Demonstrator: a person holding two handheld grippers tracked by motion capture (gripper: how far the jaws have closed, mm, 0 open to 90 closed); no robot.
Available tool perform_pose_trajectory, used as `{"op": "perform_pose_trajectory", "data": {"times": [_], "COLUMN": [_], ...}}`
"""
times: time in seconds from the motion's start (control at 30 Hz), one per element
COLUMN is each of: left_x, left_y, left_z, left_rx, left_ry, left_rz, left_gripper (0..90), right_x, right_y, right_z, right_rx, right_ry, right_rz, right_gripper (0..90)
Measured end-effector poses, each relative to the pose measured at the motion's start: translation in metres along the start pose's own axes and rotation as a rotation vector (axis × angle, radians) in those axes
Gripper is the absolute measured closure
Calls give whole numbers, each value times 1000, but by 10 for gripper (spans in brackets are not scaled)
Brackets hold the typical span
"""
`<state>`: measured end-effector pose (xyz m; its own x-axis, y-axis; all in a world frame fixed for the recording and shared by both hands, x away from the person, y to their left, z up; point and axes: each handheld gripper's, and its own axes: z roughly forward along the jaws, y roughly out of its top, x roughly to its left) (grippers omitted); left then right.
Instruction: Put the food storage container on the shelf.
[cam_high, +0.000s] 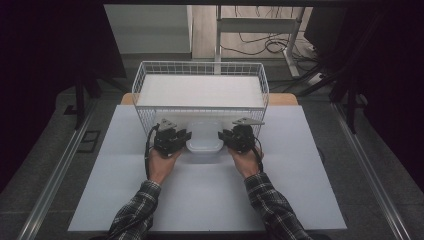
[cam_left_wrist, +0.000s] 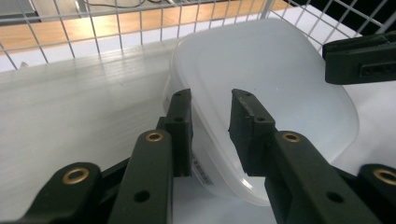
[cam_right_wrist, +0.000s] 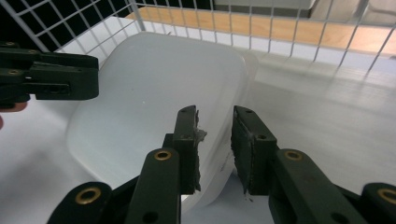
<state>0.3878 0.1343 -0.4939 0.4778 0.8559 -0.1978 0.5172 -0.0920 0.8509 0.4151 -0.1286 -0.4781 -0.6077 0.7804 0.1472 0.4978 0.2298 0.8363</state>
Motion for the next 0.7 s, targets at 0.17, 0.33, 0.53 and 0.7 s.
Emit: {"op": "perform_pose_trajectory", "data": {"times": [0.17, 0.33, 0.53, 0.7], "left_x": [5, 3, -3, -5], "left_y": [5, 4, -3, -11], "left_z": [5, -1, -14, -30], "left_rx": [-9, -26, -39, -42], "left_ry": [7, 3, -24, -32], "left_rz": [-20, 14, 23, 42], "left_gripper": [670, 617, 476, 360], "right_x": [-1, -3, 0, 5], "right_y": [9, 11, 8, 4], "right_z": [6, 0, -10, -21], "right_rx": [-6, -54, -49, -48], "right_ry": [-29, 2, 49, 68], "right_rz": [-18, -5, -36, -67], "right_gripper": [712, 701, 705, 771]}}
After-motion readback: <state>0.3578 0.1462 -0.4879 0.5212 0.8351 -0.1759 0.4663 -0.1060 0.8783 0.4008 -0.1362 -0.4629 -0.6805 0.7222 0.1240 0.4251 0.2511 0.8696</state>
